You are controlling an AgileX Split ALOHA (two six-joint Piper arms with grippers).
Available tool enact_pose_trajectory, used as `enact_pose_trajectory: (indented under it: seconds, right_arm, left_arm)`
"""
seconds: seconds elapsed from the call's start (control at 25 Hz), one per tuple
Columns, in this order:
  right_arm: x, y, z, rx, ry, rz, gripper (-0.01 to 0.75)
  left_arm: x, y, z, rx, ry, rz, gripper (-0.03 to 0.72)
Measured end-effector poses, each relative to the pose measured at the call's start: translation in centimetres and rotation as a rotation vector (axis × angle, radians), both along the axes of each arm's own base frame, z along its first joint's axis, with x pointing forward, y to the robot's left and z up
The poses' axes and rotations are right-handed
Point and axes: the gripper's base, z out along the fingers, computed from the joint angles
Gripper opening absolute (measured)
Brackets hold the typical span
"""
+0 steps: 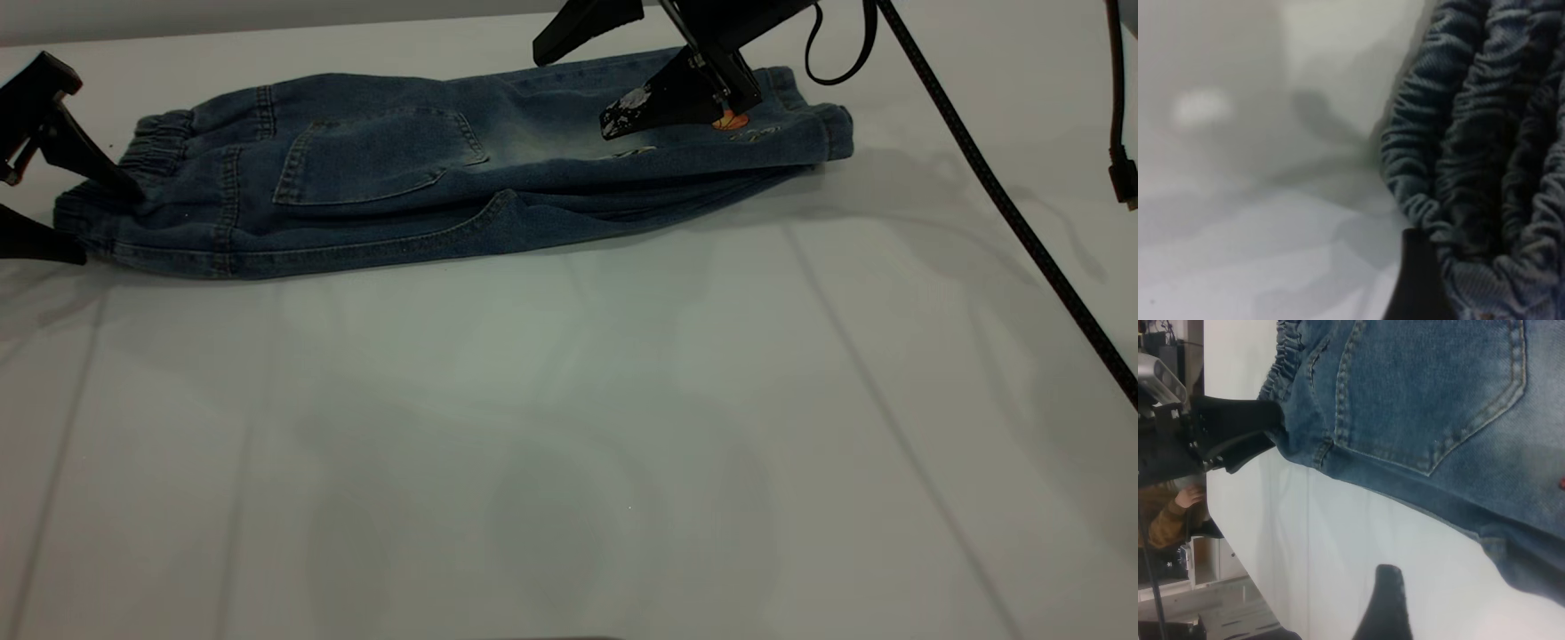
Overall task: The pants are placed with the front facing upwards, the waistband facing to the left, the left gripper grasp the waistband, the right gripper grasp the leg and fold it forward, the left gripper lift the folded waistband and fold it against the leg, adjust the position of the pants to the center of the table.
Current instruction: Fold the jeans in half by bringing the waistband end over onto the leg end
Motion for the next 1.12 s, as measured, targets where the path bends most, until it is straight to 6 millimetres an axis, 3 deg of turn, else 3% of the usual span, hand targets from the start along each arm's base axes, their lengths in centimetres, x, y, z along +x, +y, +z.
enact_pose_trajectory:
  seconds: [0.16, 0.36, 0.44, 0.8, 0.96, 1.12]
  right_arm:
    - [0.0, 0.0, 0.0, 0.000, 0.000, 0.000, 0.540]
    - [0.0, 0.0, 0.0, 0.000, 0.000, 0.000, 0.540]
    - [0.0, 0.0, 0.0, 0.000, 0.000, 0.000, 0.540]
    - [0.1, 0.0, 0.1, 0.010, 0.002, -0.008, 0.540]
    - [0.1, 0.8, 0.0, 0.000, -0.009, -0.028, 0.540]
    - [0.3, 2.4, -0.1, -0.047, -0.054, -0.072, 0.540]
  left_arm:
    - [0.0, 0.1, 0.0, 0.011, -0.006, 0.002, 0.364]
    - [0.1, 0.1, 0.0, 0.013, -0.008, 0.006, 0.130]
    - [0.1, 0.1, 0.0, 0.014, -0.008, 0.005, 0.075]
    - [0.1, 0.0, 0.6, 0.030, -0.029, -0.040, 0.069]
    - [0.3, -0.9, 3.3, 0.049, -0.099, -0.115, 0.069]
    - [0.5, -3.1, 7.0, 0.080, -0.194, -0.213, 0.068]
